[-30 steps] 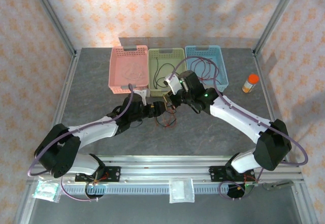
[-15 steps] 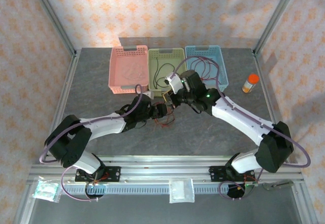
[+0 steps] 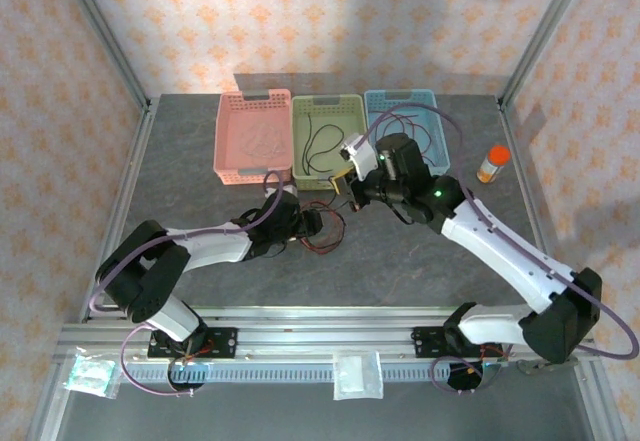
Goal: Untangle the cables
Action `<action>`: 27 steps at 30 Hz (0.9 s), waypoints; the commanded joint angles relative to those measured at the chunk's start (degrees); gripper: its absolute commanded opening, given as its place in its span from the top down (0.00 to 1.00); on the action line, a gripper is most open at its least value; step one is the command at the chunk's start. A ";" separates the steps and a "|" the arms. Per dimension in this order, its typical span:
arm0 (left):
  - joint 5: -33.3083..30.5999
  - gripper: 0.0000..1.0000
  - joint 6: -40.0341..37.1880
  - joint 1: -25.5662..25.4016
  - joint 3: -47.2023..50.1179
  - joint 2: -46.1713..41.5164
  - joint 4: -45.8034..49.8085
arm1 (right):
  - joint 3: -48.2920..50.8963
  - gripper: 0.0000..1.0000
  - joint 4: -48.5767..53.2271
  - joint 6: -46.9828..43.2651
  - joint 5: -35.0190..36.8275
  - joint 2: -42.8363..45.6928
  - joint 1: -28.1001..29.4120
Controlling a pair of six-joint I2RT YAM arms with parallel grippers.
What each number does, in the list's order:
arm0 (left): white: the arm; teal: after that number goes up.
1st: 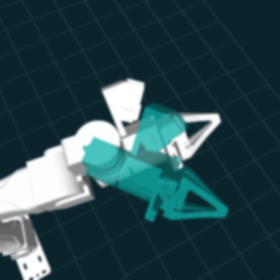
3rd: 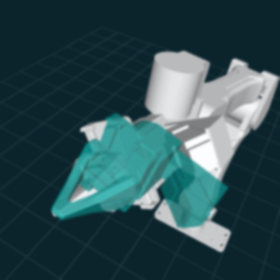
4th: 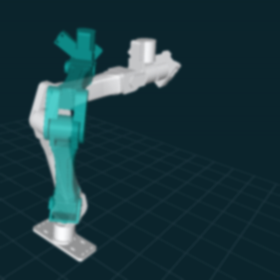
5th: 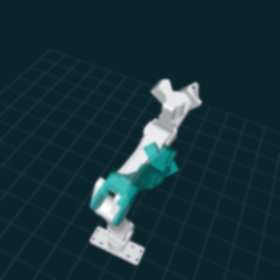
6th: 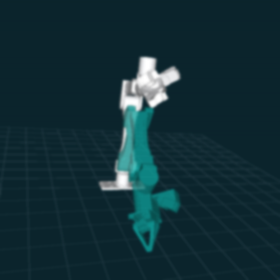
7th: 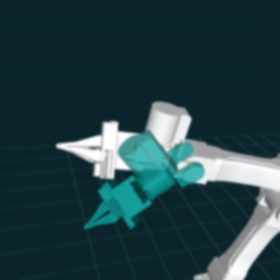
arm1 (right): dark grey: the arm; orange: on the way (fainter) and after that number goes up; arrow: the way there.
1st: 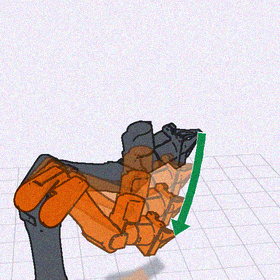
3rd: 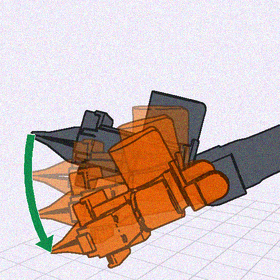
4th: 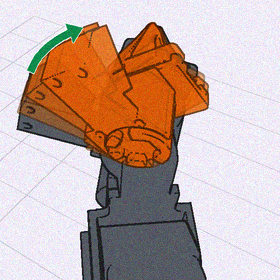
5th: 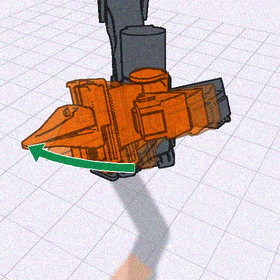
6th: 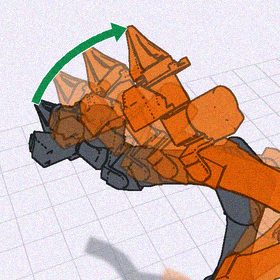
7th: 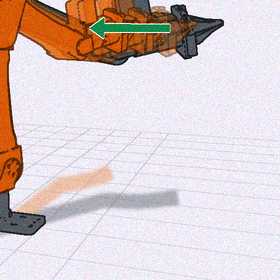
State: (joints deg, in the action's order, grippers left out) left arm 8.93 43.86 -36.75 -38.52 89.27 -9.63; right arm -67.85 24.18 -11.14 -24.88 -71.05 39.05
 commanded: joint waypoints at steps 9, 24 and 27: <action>-1.72 0.27 1.23 -0.25 1.28 3.64 -0.43 | -7.33 1.00 5.46 -0.71 1.38 8.05 -0.47; -1.99 0.28 1.58 -0.25 2.66 5.60 -0.48 | -13.36 1.00 4.08 -0.12 1.60 10.17 -0.50; -1.90 0.28 1.59 -0.25 2.75 5.66 -0.57 | -13.53 1.00 3.76 0.10 2.44 10.53 -0.49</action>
State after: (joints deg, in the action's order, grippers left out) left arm 7.99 44.75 -36.75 -37.67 92.03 -11.33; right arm -79.26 29.30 -11.57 -23.86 -62.02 38.83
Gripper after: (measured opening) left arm 0.719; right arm 0.044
